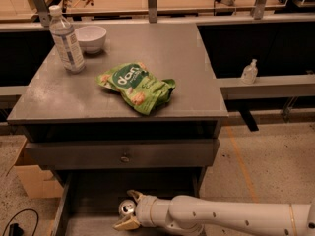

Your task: Place 7up can into middle drawer

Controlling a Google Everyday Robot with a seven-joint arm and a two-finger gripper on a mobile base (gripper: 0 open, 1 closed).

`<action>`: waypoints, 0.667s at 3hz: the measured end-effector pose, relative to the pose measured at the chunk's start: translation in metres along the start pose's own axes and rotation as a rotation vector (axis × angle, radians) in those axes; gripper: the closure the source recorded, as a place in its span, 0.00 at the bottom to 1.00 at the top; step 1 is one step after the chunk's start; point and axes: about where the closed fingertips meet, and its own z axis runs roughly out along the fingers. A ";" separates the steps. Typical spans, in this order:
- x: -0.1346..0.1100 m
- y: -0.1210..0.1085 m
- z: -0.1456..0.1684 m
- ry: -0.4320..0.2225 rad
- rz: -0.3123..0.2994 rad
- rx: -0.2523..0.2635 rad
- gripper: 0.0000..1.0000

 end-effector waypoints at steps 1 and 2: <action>-0.003 -0.003 -0.008 0.032 0.011 0.008 0.00; -0.013 -0.003 -0.040 0.057 0.042 0.057 0.00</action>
Offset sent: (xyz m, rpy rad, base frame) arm -0.0218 -0.0682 0.0665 -0.0891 0.0383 -0.1544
